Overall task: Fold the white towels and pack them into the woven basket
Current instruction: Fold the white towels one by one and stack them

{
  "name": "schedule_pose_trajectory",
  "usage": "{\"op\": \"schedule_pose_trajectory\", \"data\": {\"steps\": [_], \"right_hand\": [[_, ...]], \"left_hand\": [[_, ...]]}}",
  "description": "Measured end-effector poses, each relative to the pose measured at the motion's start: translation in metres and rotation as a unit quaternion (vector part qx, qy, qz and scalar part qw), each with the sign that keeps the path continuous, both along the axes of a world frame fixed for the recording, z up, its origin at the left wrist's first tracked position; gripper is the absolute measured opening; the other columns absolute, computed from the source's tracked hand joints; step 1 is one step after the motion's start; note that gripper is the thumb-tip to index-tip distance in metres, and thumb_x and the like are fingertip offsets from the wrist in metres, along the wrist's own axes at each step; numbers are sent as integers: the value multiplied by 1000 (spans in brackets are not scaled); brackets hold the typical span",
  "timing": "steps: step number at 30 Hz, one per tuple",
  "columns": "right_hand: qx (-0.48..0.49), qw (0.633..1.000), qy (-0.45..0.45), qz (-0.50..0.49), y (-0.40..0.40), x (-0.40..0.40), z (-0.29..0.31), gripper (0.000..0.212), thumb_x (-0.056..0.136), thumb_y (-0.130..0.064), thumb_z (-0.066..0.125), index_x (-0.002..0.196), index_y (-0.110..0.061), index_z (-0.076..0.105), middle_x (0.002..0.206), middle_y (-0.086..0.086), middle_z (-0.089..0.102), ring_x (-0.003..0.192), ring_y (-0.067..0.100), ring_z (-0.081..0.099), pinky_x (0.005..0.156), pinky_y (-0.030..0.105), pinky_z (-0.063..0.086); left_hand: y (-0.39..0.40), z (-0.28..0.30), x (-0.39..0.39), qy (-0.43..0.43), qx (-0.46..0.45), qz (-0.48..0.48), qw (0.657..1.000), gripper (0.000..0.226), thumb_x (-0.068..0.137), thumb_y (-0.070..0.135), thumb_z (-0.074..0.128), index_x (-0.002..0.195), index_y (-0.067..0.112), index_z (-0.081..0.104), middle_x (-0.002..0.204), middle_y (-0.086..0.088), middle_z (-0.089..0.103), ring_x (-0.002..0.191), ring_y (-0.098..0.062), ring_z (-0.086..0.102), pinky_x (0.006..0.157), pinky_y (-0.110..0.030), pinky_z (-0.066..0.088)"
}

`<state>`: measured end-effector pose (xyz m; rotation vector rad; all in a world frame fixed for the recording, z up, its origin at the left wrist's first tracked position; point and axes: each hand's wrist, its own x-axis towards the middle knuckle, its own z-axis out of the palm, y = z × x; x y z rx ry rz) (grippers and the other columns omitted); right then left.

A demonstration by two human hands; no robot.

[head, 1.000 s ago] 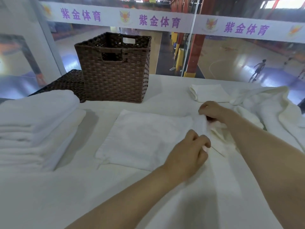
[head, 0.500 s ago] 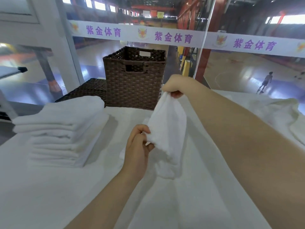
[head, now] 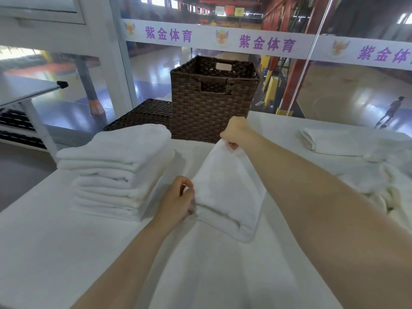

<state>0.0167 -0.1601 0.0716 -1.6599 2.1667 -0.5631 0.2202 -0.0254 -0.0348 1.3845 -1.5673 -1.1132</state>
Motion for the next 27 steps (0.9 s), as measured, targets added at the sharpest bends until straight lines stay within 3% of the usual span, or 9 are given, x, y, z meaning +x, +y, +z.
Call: {"op": "schedule_pose_trajectory", "data": {"steps": [3,6,8,11,13,14,17,21,27], "right_hand": [[12,1000,18,-3,-3,3,-20,21,89,-18,61,70,-10,55,76,14,67,56,25,63,47,27,49],[69,997,46,8,6,1,-35,20,93,-24,55,90,-4,60,88,16,67,63,27,63,56,27,52],[77,991,90,58,19,-2,-40,34,95,-28,53,118,-5,55,110,16,64,83,28,62,68,30,49],[10,988,106,113,54,-5,-44,55,99,-32,47,148,-16,29,134,15,55,115,33,56,94,41,48],[-23,988,106,110,84,-6,-50,53,101,-33,42,150,-19,28,140,13,52,123,32,51,102,44,43],[-27,988,108,102,99,-7,-54,51,102,-33,40,149,-18,31,141,12,52,125,32,50,104,44,41],[-11,984,154,94,130,-13,-71,52,102,-39,36,147,-14,35,147,12,44,135,31,39,115,42,25],[10,973,202,109,142,-17,-95,56,103,-45,26,152,-18,29,161,10,21,149,27,13,121,43,0],[67,957,225,168,137,-27,-102,60,102,-52,20,156,-28,13,165,3,5,151,22,-1,121,45,-10]], "left_hand": [[0,-10,1,-44,-12,-16,999,9,96,14,47,91,21,50,62,13,55,49,1,52,56,-23,44],[-5,-15,4,-105,-29,-26,994,11,96,16,48,91,26,49,73,6,53,50,2,52,50,-20,37],[-8,-13,5,-141,-29,-30,989,9,94,17,50,92,26,50,83,3,56,53,0,55,49,-19,36],[-10,2,2,-128,-40,-6,991,15,91,12,52,102,22,54,96,6,53,64,-2,56,46,-13,40],[-14,14,-7,-112,-76,-24,991,25,94,12,48,114,26,54,104,9,56,72,-6,58,55,-13,45],[-17,19,-15,-134,-109,-51,984,30,96,13,45,121,27,53,114,10,57,85,-9,60,70,-16,47],[-30,24,-45,-229,-198,-158,940,40,98,7,39,136,14,52,139,2,52,128,-15,45,101,-20,30],[-43,7,-65,-329,-199,-228,895,44,102,14,34,146,14,42,153,-3,39,142,-20,31,113,-26,19],[-28,-16,-62,-411,-159,-213,872,56,104,42,23,156,26,10,164,6,3,150,-14,1,121,-33,1]]}}
